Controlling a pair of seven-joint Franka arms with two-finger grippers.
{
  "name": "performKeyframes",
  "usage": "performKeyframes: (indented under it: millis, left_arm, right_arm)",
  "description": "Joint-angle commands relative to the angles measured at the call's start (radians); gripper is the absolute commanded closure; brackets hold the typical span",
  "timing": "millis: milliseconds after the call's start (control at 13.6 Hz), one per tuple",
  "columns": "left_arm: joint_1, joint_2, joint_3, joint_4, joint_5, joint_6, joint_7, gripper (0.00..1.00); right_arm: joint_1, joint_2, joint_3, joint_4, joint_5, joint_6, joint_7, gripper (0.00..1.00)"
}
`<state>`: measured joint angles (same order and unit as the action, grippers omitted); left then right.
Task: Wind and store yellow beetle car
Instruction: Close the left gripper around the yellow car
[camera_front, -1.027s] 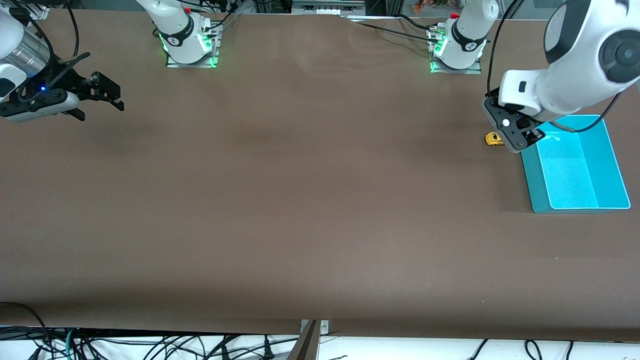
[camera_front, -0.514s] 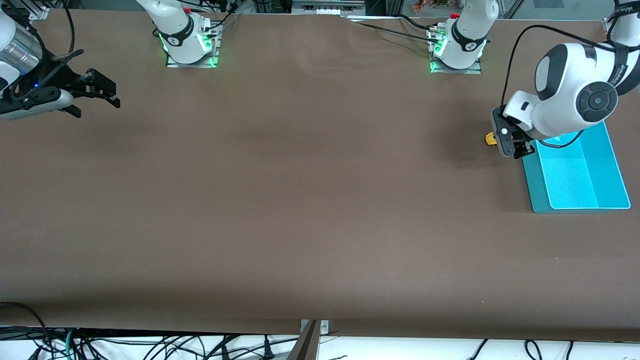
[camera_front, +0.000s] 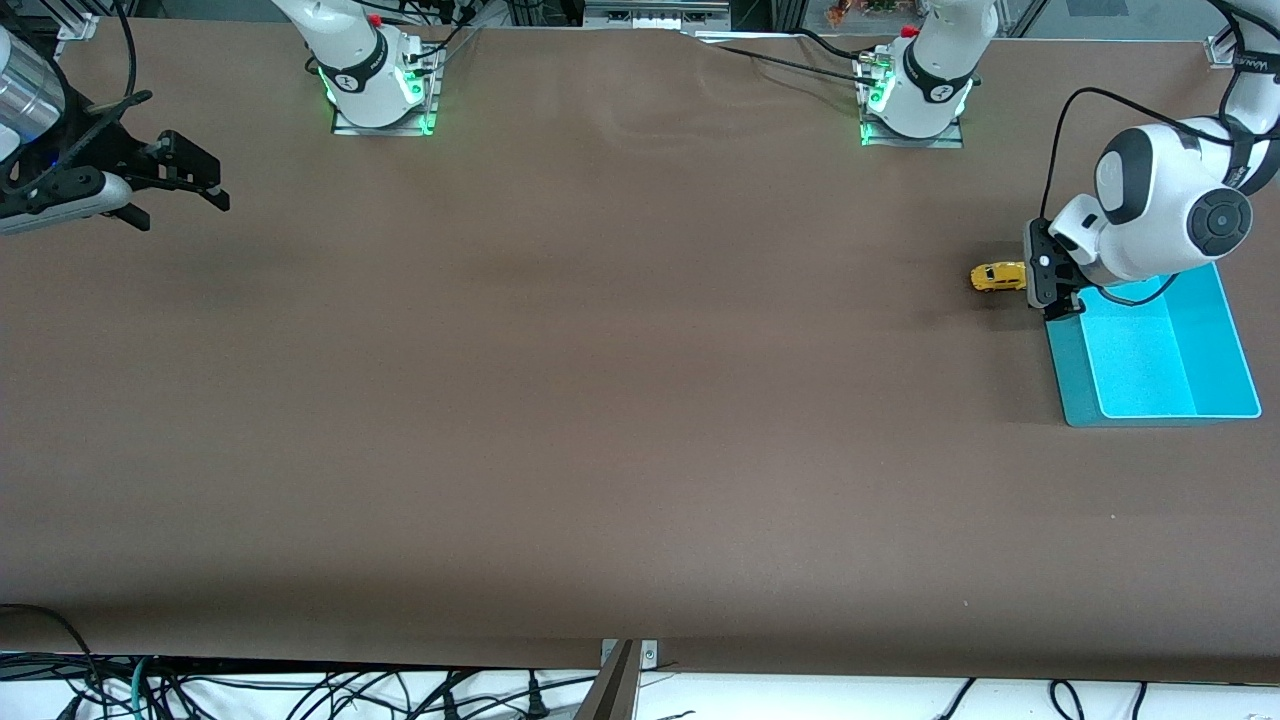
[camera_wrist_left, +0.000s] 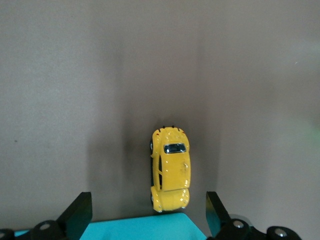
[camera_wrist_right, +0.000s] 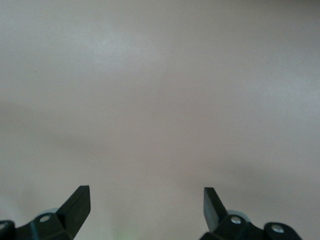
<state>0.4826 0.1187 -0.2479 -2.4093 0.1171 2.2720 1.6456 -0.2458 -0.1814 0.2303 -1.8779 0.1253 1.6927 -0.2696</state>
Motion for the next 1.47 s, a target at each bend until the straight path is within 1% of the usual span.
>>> performKeyframes:
  millis: [0,293,440,514,587,660,807,954,1247,1320,1394]
  left_arm:
    - [0.017,-0.028,-0.031,-0.118,0.021,0.131,0.026,0.0]
    - [0.019,-0.025,-0.033,-0.142,0.021,0.141,0.033,0.0]
    - [0.022,-0.031,-0.031,-0.14,0.021,0.139,0.074,0.0]
    - [0.04,-0.024,-0.03,-0.14,0.021,0.142,0.082,0.0]
    - [0.074,0.001,-0.031,-0.14,0.021,0.165,0.088,0.0]
    - [0.077,0.006,-0.03,-0.14,0.022,0.175,0.109,0.0]
    - [0.085,0.016,-0.028,-0.142,0.022,0.191,0.122,0.0]
    - [0.105,0.056,-0.028,-0.148,0.024,0.245,0.126,0.0]
    - [0.132,0.084,-0.03,-0.169,0.024,0.314,0.158,0.01]
    - [0.145,0.082,-0.03,-0.169,0.024,0.316,0.181,0.11]
    - [0.149,0.085,-0.03,-0.169,0.026,0.325,0.204,0.45]
  right_arm:
    - [0.0,0.013,-0.005,0.037,-0.024,-0.031,0.012,0.0]
    - [-0.001,0.013,-0.023,0.083,-0.033,-0.097,0.01,0.0]
    - [-0.001,0.023,-0.029,0.098,-0.035,-0.111,0.015,0.0]
    - [0.002,0.026,-0.028,0.105,-0.052,-0.111,0.016,0.0]
    - [0.005,0.028,-0.023,0.105,-0.099,-0.111,0.016,0.0]
    - [0.008,0.028,-0.02,0.105,-0.12,-0.113,0.016,0.0]
    - [0.008,0.028,-0.019,0.105,-0.119,-0.126,0.016,0.0]
    - [0.01,0.028,-0.019,0.106,-0.119,-0.127,0.02,0.0]
    - [0.008,0.031,-0.019,0.108,-0.115,-0.127,0.02,0.0]
    - [0.01,0.033,-0.019,0.109,-0.116,-0.127,0.023,0.0]
    - [0.013,0.031,-0.016,0.109,-0.116,-0.127,0.024,0.0]
